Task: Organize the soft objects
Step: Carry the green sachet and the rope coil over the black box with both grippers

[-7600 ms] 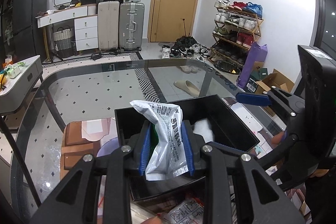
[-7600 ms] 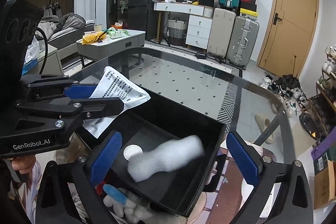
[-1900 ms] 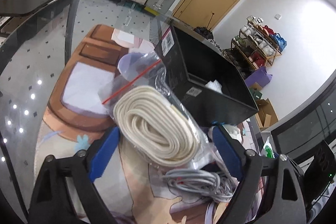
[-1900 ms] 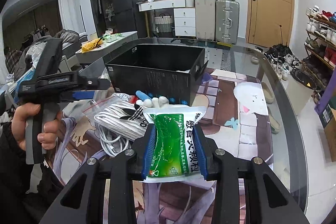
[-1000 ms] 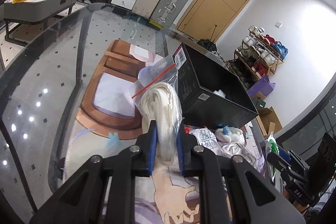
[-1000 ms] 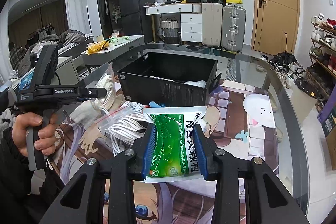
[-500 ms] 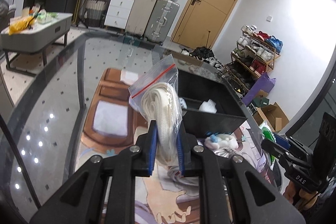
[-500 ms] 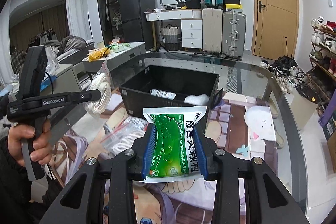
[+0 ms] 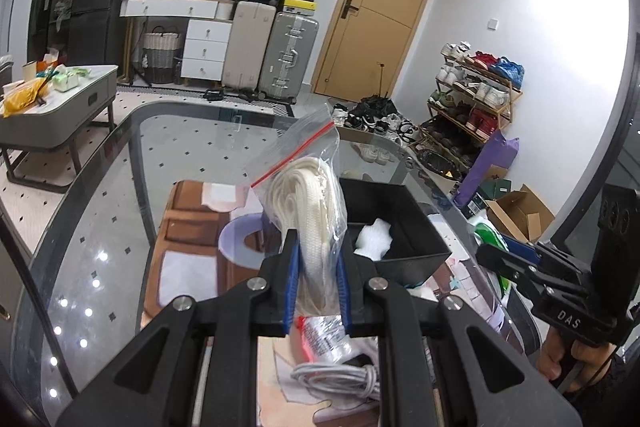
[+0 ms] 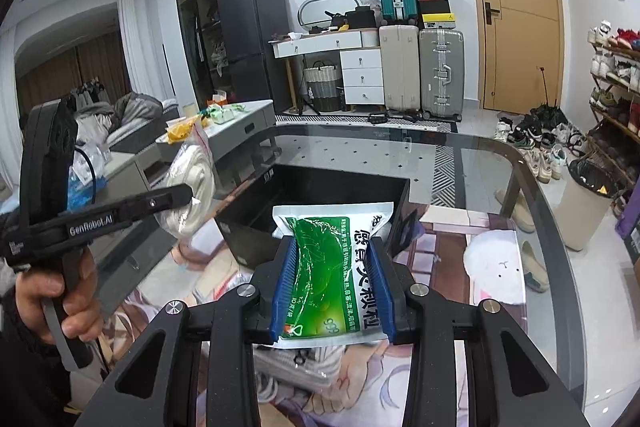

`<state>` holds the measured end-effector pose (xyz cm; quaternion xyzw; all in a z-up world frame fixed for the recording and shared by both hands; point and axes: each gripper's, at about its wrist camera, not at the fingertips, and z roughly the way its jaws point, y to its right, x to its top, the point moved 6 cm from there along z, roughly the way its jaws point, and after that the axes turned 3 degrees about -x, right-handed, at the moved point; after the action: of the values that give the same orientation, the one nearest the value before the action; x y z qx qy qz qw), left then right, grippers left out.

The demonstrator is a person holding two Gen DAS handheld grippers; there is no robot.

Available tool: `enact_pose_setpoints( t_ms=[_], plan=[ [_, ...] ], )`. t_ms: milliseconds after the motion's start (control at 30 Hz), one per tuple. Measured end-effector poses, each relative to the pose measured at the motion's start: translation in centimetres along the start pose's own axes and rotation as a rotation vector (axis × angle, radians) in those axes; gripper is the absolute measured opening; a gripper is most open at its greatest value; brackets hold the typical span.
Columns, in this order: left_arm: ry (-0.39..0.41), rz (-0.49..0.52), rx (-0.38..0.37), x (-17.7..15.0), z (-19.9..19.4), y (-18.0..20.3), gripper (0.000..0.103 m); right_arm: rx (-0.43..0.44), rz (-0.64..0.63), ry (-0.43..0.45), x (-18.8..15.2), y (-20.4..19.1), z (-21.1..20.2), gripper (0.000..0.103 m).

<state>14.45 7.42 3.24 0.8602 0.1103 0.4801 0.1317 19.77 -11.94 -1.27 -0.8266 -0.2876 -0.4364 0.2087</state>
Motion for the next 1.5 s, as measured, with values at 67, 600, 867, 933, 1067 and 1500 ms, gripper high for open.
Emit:
enact_pose_setpoints(
  t_ms=[67, 600, 867, 933, 1067, 1500],
  plan=[
    [-0.002, 0.006, -0.008, 0.5, 0.2, 0.3, 0.014, 0.002, 0.005, 0.006, 0.6, 0.2, 0.0, 0.036],
    [-0.058, 0.077, -0.040, 2.4, 3.8, 1.7, 0.014, 0.006, -0.020, -0.023, 4.3, 0.4, 3.2, 0.036],
    [-0.108, 0.109, -0.026, 2.2, 6.7, 2.4, 0.014, 0.022, -0.038, -0.071, 4.6, -0.1, 6.3, 0.036],
    [-0.121, 0.117, -0.023, 2.1, 7.3, 2.6, 0.014, 0.023, -0.045, -0.089, 4.4, -0.1, 7.2, 0.036],
    [-0.149, 0.141, -0.018, 1.6, 8.2, 2.7, 0.014, 0.013, -0.053, -0.109, 4.2, -0.2, 8.8, 0.036],
    [-0.227, 0.219, 0.025, 0.6, 10.5, 3.7, 0.014, -0.014, -0.131, -0.178, 2.9, -1.1, 12.8, 0.036]
  ],
)
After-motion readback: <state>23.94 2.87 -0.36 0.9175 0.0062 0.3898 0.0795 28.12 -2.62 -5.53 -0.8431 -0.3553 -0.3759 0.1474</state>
